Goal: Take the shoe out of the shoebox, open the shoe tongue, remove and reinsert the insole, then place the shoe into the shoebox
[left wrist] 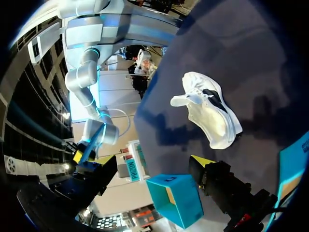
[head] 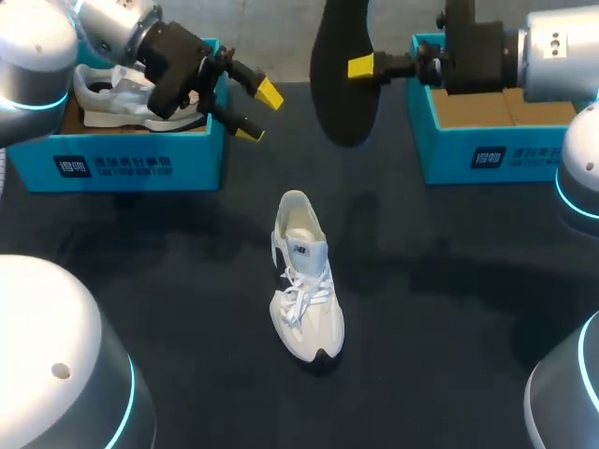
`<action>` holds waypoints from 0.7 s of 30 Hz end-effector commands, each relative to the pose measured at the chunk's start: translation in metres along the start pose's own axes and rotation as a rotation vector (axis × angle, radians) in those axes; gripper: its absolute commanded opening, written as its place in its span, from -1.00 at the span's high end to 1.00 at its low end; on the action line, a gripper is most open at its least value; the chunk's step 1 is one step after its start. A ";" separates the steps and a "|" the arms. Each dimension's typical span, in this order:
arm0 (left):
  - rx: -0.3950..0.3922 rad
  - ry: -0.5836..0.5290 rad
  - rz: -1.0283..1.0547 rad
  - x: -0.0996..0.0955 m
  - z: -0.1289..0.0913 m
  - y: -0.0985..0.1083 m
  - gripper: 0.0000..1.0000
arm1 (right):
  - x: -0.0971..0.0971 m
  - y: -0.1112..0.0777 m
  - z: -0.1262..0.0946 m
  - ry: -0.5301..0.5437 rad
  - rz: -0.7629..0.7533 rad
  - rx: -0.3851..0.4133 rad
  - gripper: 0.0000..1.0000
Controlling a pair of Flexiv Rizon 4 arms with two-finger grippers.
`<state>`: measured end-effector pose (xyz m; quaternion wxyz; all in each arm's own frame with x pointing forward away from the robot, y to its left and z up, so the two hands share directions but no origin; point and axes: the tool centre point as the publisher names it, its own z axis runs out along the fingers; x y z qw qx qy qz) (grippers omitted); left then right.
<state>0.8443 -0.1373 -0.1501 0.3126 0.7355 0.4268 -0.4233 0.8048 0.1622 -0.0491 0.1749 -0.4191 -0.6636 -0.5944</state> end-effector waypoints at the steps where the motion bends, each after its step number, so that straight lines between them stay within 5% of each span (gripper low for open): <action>1: -0.017 0.002 -0.005 0.009 0.006 -0.003 -1.00 | 0.000 0.002 0.005 0.003 -0.011 -0.007 1.00; 21: -0.055 0.016 -0.023 0.029 0.017 -0.001 -1.00 | -0.004 -0.001 0.007 0.015 0.006 0.000 1.00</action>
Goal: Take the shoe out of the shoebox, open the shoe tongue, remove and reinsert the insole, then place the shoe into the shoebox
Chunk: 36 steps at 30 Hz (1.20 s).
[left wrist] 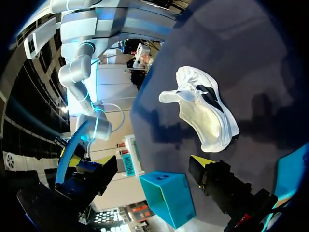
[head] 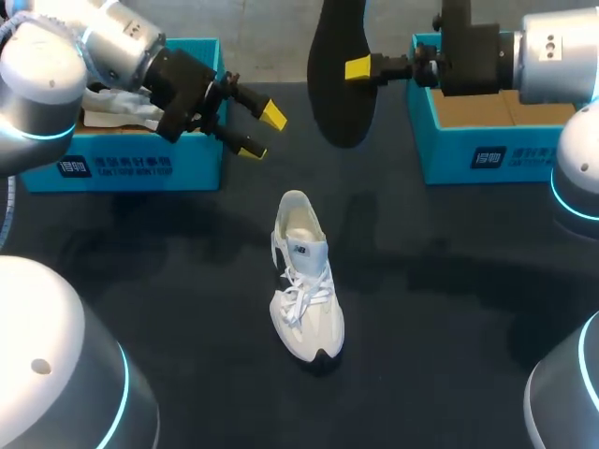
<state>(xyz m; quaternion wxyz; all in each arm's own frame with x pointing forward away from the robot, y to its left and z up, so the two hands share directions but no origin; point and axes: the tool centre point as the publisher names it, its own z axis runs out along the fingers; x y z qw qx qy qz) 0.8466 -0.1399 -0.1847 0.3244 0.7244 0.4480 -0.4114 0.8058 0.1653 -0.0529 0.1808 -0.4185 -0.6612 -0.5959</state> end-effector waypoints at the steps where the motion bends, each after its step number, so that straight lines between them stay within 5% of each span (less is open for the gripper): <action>1: -0.003 0.005 0.000 -0.001 0.001 -0.001 -1.00 | -0.002 0.001 0.003 0.004 -0.001 0.000 1.00; 30: -0.003 0.005 0.000 -0.001 0.001 -0.001 -1.00 | -0.002 0.001 0.003 0.004 -0.001 0.000 1.00; 36: -0.003 0.005 0.000 -0.001 0.001 -0.001 -1.00 | -0.037 0.024 0.002 0.052 -0.121 -0.046 1.00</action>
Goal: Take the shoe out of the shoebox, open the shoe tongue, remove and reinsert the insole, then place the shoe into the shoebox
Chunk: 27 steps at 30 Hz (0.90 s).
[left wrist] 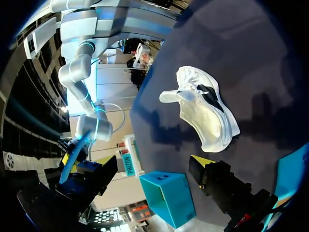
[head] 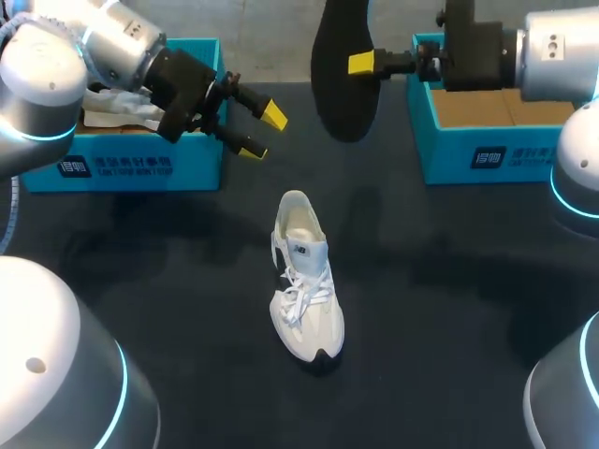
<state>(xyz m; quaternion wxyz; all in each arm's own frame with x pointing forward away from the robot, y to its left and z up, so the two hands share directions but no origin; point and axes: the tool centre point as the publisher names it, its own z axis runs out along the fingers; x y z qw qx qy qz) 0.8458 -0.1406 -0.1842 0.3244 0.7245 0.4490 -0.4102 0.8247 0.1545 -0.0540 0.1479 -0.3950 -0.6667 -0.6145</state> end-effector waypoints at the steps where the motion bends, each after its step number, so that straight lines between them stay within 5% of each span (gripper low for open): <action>1: -0.001 0.002 0.001 0.000 0.000 -0.001 -1.00 | -0.027 0.010 0.008 0.051 -0.050 -0.013 1.00; 13: -0.001 0.002 0.001 0.000 0.000 -0.001 -1.00 | -0.070 0.016 0.014 0.124 -0.119 -0.015 1.00; 27: 0.020 -0.028 -0.017 0.026 0.010 0.005 -1.00 | -0.091 -0.011 0.028 0.138 -0.169 -0.041 1.00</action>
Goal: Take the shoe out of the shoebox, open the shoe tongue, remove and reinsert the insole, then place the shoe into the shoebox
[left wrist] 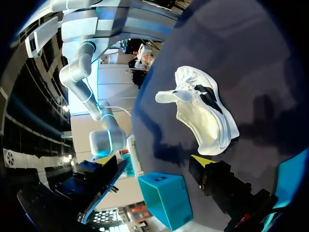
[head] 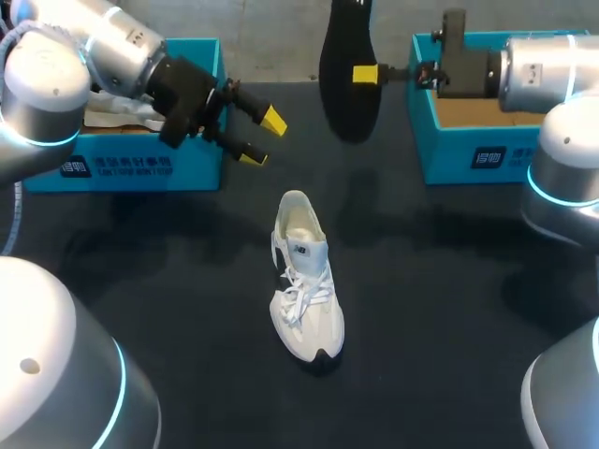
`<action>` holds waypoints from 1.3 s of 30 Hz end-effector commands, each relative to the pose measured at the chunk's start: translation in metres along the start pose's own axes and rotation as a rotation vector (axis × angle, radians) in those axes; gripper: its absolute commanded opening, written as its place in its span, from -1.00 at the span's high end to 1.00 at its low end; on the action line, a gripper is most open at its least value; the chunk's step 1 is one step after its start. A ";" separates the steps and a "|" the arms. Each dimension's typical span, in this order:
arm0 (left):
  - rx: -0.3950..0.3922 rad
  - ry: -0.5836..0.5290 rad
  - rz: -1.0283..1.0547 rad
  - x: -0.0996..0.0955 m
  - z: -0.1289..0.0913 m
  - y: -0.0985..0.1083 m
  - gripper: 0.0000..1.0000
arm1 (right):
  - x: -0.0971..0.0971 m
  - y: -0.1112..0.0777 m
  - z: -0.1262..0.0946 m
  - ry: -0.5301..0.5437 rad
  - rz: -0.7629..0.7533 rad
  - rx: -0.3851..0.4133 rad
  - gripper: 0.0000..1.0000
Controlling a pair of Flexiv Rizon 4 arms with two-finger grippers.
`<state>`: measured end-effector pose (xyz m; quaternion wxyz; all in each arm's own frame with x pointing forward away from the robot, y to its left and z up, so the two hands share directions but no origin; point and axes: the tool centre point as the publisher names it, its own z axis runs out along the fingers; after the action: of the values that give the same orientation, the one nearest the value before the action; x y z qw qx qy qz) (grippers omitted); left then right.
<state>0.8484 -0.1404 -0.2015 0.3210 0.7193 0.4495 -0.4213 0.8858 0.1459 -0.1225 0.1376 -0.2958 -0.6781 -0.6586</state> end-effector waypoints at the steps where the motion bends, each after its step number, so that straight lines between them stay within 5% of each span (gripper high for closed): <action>1: 0.011 -0.006 -0.006 0.012 0.003 0.005 -1.00 | -0.003 -0.009 0.005 -0.004 -0.005 -0.018 1.00; 26: -0.003 0.003 -0.041 0.034 0.009 0.008 -1.00 | -0.004 -0.019 0.020 0.007 -0.004 -0.003 1.00; 39: -0.022 -0.035 -0.153 0.033 0.007 -0.002 -1.00 | -0.035 -0.053 0.030 0.003 -0.039 -0.019 1.00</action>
<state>0.8555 -0.1369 -0.2348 0.3057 0.6723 0.4980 -0.4545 0.8878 0.1658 -0.1839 0.1227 -0.2822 -0.6795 -0.6661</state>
